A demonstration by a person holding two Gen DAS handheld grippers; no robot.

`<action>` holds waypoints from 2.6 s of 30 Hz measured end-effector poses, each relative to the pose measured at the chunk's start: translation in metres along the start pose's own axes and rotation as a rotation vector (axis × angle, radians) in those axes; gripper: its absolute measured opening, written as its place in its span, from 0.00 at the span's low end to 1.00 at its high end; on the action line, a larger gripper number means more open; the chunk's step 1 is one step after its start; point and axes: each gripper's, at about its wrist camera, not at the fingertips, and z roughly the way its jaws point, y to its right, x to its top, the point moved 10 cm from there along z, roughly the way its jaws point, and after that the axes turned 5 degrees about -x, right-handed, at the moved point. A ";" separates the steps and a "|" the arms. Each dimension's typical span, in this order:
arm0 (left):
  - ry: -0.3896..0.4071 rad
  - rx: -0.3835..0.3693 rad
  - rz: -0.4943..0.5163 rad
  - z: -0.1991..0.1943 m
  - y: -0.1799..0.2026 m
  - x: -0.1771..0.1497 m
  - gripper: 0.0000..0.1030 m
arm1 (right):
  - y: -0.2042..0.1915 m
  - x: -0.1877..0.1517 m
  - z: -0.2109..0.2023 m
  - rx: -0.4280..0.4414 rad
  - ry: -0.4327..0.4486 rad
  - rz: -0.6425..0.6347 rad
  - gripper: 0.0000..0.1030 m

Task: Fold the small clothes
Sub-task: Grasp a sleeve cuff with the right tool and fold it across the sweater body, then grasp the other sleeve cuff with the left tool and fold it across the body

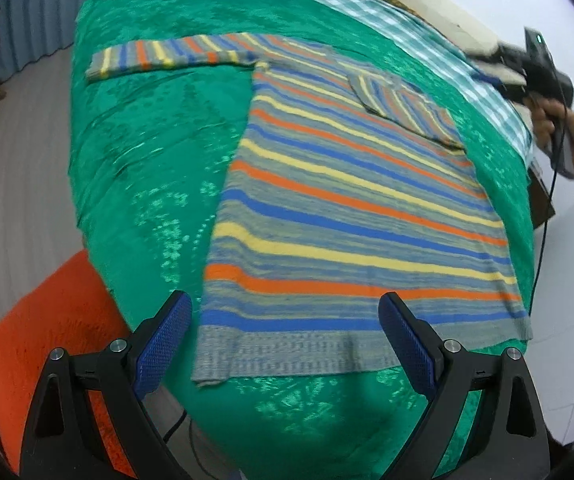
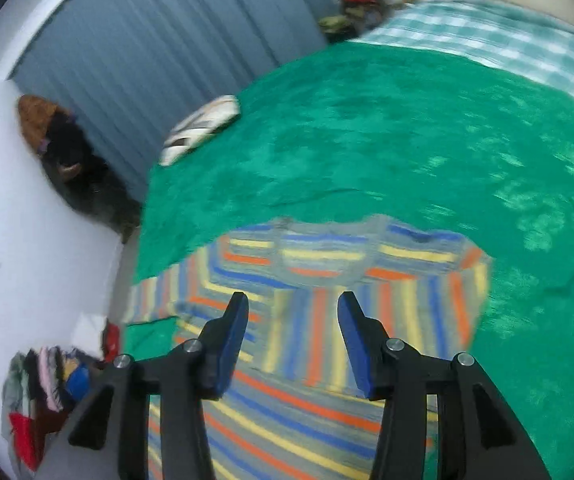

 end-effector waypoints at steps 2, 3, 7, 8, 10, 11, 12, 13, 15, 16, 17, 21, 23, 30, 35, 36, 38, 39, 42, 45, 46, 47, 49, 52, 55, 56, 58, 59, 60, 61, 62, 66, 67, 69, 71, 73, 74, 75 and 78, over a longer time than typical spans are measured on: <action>-0.006 0.001 -0.012 0.003 -0.003 0.000 0.92 | 0.024 -0.007 0.005 -0.116 -0.051 -0.026 0.45; -0.010 0.004 -0.014 0.005 -0.003 0.000 0.92 | 0.038 -0.010 0.014 -0.190 -0.089 -0.057 0.45; -0.021 0.017 -0.004 0.010 0.002 -0.001 0.92 | 0.078 -0.046 0.047 -0.332 -0.226 -0.066 0.45; -0.027 0.020 0.003 0.013 0.003 -0.002 0.92 | 0.085 -0.054 0.057 -0.334 -0.248 -0.048 0.45; -0.043 0.030 0.023 0.017 0.007 -0.005 0.92 | 0.096 -0.070 0.069 -0.329 -0.282 -0.021 0.31; -0.050 0.036 0.035 0.019 0.009 -0.007 0.93 | 0.104 -0.079 0.079 -0.337 -0.300 -0.021 0.06; -0.053 0.040 0.045 0.020 0.011 -0.007 0.93 | 0.118 -0.087 0.078 -0.395 -0.296 -0.031 0.06; -0.053 0.042 0.054 0.020 0.012 -0.007 0.93 | 0.133 -0.089 0.078 -0.429 -0.276 0.001 0.04; -0.051 0.047 0.069 0.019 0.015 -0.006 0.93 | 0.146 -0.088 0.074 -0.425 -0.247 0.079 0.04; -0.051 0.050 0.076 0.019 0.016 -0.005 0.93 | 0.148 -0.086 0.072 -0.446 -0.241 0.066 0.06; -0.052 0.050 0.078 0.019 0.016 -0.004 0.93 | 0.147 -0.084 0.069 -0.469 -0.237 0.041 0.10; -0.031 0.045 0.076 0.014 0.017 0.002 0.93 | 0.131 -0.083 0.041 -0.460 -0.193 0.011 0.23; -0.015 0.045 0.080 0.011 0.018 0.004 0.93 | 0.107 -0.093 0.020 -0.418 -0.183 -0.046 0.24; -0.037 0.038 0.193 0.022 0.042 -0.004 0.93 | 0.002 -0.232 -0.041 -0.162 -0.301 -0.243 0.28; -0.176 0.128 0.367 0.043 0.048 -0.055 0.93 | -0.001 -0.372 -0.083 -0.232 -0.410 -0.234 0.29; -0.167 0.131 0.376 0.039 0.049 -0.058 0.93 | 0.002 -0.386 -0.093 -0.237 -0.416 -0.191 0.28; -0.182 0.106 0.353 0.030 0.051 -0.060 0.93 | 0.006 -0.410 -0.110 -0.257 -0.483 -0.121 0.28; -0.175 0.093 0.339 0.025 0.052 -0.058 0.93 | 0.003 -0.410 -0.120 -0.271 -0.454 -0.123 0.28; -0.096 0.072 0.304 0.011 0.056 -0.041 0.93 | -0.023 -0.384 -0.140 -0.264 -0.314 -0.171 0.28; -0.073 0.056 0.291 0.013 0.063 -0.027 0.93 | -0.059 -0.341 -0.143 -0.186 -0.147 -0.191 0.32; -0.061 0.049 0.298 0.017 0.065 -0.023 0.94 | -0.067 -0.333 -0.135 -0.167 -0.125 -0.202 0.35; -0.061 0.053 0.305 0.023 0.065 -0.021 0.94 | -0.075 -0.327 -0.120 -0.153 -0.112 -0.206 0.35; -0.114 0.083 0.292 0.042 0.054 -0.029 0.93 | -0.073 -0.337 -0.088 -0.139 -0.155 -0.210 0.35; -0.190 0.079 0.295 0.042 0.040 -0.055 0.94 | -0.056 -0.373 -0.057 -0.165 -0.297 -0.169 0.36; -0.214 0.057 0.308 0.018 0.037 -0.072 0.94 | -0.078 -0.389 -0.075 -0.075 -0.319 -0.128 0.36; -0.216 0.043 0.295 0.011 0.035 -0.073 0.94 | -0.081 -0.389 -0.079 -0.075 -0.310 -0.125 0.36; -0.201 0.024 0.261 -0.003 0.027 -0.064 0.94 | -0.087 -0.385 -0.095 -0.097 -0.255 -0.138 0.36; -0.180 0.023 0.237 -0.009 0.021 -0.052 0.94 | -0.088 -0.381 -0.102 -0.116 -0.222 -0.145 0.38; -0.153 0.020 0.202 -0.016 0.012 -0.036 0.94 | -0.088 -0.374 -0.108 -0.133 -0.194 -0.145 0.39; -0.124 0.010 0.160 -0.021 0.003 -0.017 0.94 | -0.088 -0.368 -0.114 -0.141 -0.160 -0.137 0.41; -0.092 0.000 0.109 -0.025 -0.010 0.006 0.94 | -0.090 -0.364 -0.118 -0.132 -0.131 -0.124 0.42; 0.058 0.016 -0.135 -0.018 -0.084 0.105 0.95 | -0.102 -0.352 -0.112 -0.100 -0.106 -0.099 0.44; 0.082 0.019 -0.211 -0.011 -0.108 0.128 0.94 | -0.102 -0.349 -0.107 -0.101 -0.116 -0.102 0.44; 0.114 0.030 -0.334 0.005 -0.147 0.164 0.94 | -0.104 -0.349 -0.103 -0.099 -0.126 -0.103 0.44; 0.099 0.043 -0.384 0.028 -0.178 0.194 0.94 | -0.108 -0.350 -0.100 -0.092 -0.136 -0.109 0.44; 0.086 0.098 -0.430 0.044 -0.204 0.207 0.88 | -0.114 -0.351 -0.090 -0.095 -0.143 -0.123 0.44; 0.086 0.112 -0.461 0.050 -0.215 0.212 0.85 | -0.116 -0.353 -0.087 -0.095 -0.149 -0.132 0.44; 0.088 0.112 -0.490 0.055 -0.222 0.214 0.81 | -0.116 -0.355 -0.086 -0.096 -0.156 -0.139 0.44; 0.078 0.094 -0.543 0.072 -0.229 0.218 0.63 | -0.116 -0.359 -0.081 -0.094 -0.174 -0.146 0.44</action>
